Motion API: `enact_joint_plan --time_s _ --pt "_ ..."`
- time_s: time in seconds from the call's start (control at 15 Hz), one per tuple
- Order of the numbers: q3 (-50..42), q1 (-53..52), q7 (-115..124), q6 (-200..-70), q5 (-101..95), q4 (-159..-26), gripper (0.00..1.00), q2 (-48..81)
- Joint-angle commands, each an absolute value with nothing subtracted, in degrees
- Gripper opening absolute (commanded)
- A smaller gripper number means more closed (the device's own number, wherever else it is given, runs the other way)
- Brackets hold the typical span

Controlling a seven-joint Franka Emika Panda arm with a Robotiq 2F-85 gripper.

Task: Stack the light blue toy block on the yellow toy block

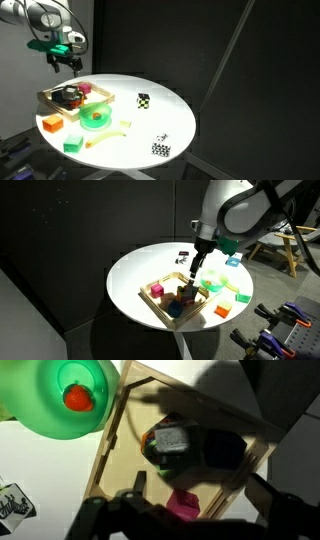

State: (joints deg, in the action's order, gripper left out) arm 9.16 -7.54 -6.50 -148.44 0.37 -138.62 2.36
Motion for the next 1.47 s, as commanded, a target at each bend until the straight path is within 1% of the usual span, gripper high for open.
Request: enact_joint_plan --time_s 0.0,0.33,0.87,1.4 --pt "8.79 -8.02 -4.42 -151.38 -2.9 -139.06 1.0 3.71" --pt "8.25 -8.14 -1.84 -155.2 -7.32 -139.13 1.0 6.34" --pt "8.49 -7.85 -2.81 -160.2 -5.07 -139.4 1.0 9.36" --pt "8.21 -7.87 -2.34 -161.85 -4.87 -139.3 1.0 11.28"
